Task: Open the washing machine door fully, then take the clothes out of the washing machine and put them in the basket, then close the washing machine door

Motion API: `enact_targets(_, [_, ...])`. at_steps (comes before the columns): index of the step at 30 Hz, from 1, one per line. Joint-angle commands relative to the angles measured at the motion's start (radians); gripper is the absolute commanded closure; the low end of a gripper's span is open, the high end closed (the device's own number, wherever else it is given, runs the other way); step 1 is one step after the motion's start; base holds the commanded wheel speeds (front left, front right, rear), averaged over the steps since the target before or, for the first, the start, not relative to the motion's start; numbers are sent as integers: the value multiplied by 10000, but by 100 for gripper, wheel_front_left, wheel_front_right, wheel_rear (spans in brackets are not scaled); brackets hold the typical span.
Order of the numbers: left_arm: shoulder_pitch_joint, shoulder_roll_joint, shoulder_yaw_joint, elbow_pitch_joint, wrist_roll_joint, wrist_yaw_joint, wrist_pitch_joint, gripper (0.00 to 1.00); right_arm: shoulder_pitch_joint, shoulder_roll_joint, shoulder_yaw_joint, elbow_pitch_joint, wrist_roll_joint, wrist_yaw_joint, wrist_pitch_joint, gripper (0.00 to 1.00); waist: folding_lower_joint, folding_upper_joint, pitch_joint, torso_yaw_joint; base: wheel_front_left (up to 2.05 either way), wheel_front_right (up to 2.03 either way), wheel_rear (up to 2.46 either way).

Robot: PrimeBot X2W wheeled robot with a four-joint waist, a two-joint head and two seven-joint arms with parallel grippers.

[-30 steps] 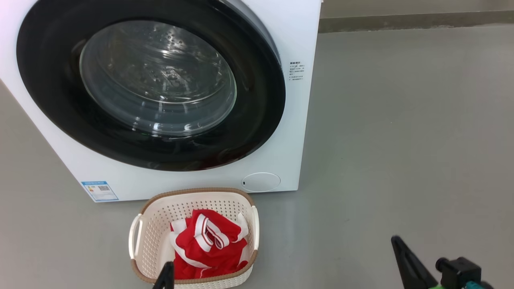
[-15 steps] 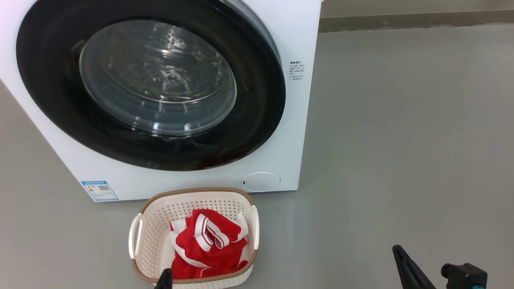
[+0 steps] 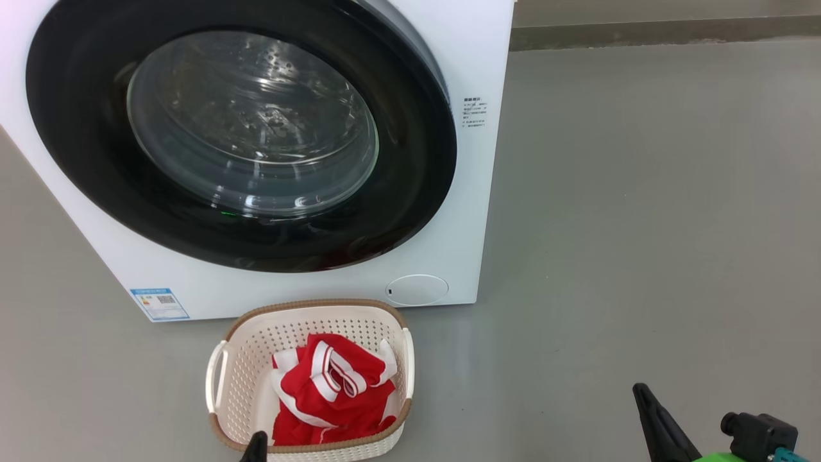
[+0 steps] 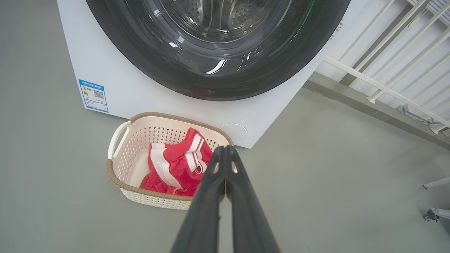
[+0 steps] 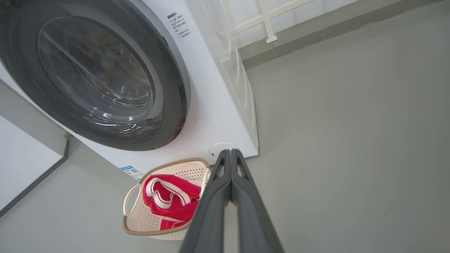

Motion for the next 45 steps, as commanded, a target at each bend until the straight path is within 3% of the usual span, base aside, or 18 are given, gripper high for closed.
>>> enact_targets(1, [-433, 27, 243, -176, -314, -108, 45, 100, -483, -162, -7, -206, 337, -3, 23, 100, -1, 0, 2, 2, 0, 0, 0])
enact_targets(45, [-1157, -197, 1443, 129, -4875, -1084, 1022, 100, -1404, -343, -251, 42, 5110, -6, 734, 100, -1, 0, 44, 29, 0, 0, 0])
